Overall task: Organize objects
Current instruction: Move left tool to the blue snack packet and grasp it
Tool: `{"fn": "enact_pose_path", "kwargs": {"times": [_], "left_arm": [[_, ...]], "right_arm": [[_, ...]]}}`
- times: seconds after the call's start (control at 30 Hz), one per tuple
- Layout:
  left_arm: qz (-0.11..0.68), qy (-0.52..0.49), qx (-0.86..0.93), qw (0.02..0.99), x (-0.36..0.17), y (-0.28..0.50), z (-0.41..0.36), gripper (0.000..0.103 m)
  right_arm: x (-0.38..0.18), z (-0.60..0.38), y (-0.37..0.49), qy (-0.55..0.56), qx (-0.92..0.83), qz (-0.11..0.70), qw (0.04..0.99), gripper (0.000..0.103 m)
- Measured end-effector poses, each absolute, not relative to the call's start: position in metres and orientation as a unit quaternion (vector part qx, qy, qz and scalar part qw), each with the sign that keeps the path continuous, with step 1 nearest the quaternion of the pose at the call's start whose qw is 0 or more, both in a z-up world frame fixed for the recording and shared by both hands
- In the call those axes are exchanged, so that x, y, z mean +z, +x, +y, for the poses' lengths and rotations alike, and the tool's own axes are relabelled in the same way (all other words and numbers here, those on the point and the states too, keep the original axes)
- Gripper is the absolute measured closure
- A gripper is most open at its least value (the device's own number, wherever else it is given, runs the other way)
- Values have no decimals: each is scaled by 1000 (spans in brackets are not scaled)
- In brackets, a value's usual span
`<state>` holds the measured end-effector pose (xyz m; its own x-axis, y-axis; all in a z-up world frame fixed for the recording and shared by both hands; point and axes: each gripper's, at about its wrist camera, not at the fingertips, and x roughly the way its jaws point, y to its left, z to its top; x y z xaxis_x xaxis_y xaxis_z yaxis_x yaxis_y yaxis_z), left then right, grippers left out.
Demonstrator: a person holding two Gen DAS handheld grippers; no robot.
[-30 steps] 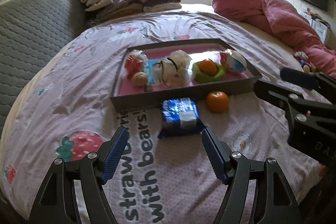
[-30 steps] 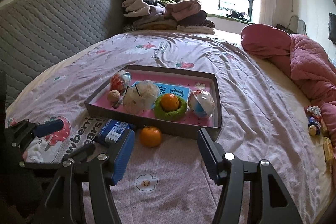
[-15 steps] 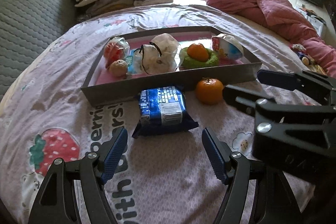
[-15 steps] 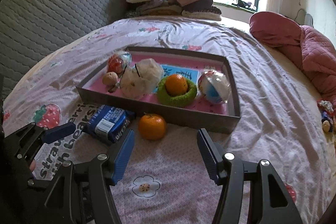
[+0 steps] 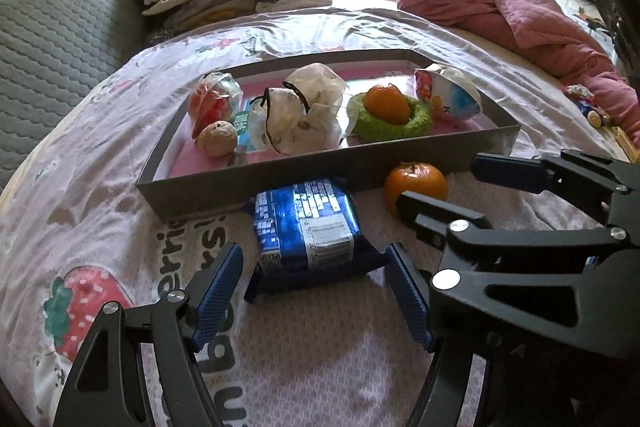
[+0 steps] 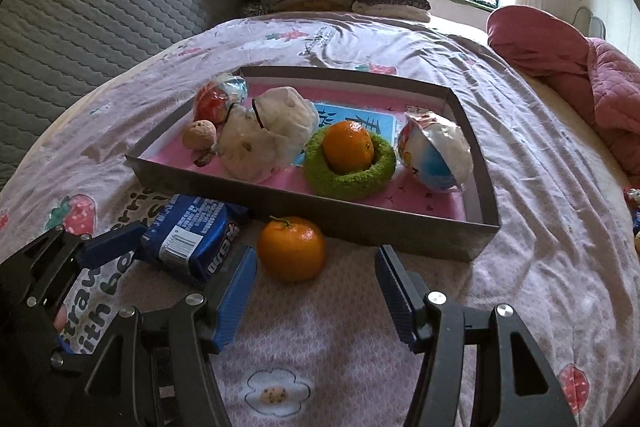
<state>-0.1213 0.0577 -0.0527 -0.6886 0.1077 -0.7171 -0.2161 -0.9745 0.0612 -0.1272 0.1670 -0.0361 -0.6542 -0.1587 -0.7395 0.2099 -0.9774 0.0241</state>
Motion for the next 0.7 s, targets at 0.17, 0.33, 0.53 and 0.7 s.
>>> {"fn": "enact_pose_path", "kwargs": {"times": [0.17, 0.33, 0.53, 0.7], "left_arm": [[63, -394, 913, 84, -56, -132, 54, 28], [47, -401, 911, 85, -58, -140, 48, 27], [26, -410, 907, 89, -61, -148, 43, 29], [13, -411, 907, 92, -60, -151, 37, 38]], "right_arm": [[-40, 166, -135, 411, -905, 23, 107, 42], [-43, 166, -143, 417, -902, 13, 115, 43], [-44, 169, -146, 421, -899, -2, 122, 50], [-40, 170, -144, 413, -901, -8, 134, 64]]}}
